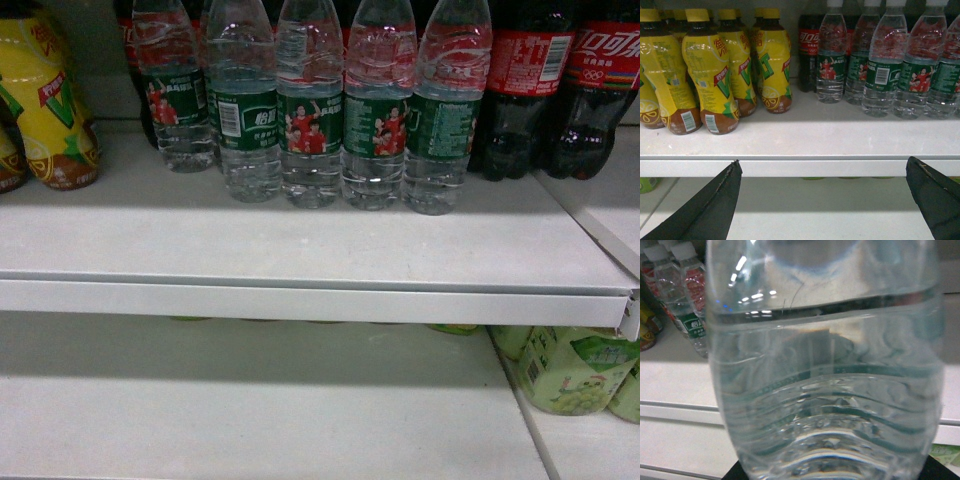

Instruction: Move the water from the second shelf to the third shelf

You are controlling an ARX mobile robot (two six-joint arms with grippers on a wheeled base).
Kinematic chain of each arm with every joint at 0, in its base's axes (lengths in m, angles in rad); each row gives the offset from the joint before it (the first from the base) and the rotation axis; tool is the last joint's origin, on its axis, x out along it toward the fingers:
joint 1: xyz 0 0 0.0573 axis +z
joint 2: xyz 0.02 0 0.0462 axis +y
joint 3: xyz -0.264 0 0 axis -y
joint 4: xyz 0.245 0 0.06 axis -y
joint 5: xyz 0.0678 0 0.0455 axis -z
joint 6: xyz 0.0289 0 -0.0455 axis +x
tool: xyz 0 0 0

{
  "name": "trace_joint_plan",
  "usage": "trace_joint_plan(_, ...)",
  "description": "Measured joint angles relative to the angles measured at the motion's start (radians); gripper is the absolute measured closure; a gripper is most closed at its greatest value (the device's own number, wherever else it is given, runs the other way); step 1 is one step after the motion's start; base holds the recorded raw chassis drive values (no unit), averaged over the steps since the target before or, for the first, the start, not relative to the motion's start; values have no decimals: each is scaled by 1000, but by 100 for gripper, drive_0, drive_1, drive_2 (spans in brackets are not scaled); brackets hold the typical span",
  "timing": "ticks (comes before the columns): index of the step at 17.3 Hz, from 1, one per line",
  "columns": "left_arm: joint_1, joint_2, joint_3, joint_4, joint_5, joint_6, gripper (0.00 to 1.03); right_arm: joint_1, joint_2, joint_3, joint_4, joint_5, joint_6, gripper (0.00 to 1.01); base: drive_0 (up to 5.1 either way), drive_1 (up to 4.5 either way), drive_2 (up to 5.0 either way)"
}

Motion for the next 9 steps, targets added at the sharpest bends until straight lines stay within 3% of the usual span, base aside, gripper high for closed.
trace_joint_plan(4,0,0,0,0,0,0,5,-73,-43,5,-31,-43,-21,61,0,0,0)
trace_joint_plan(9,0,0,0,0,0,0,5,-88,-45,5,-24,-61,-21,61,0,0,0)
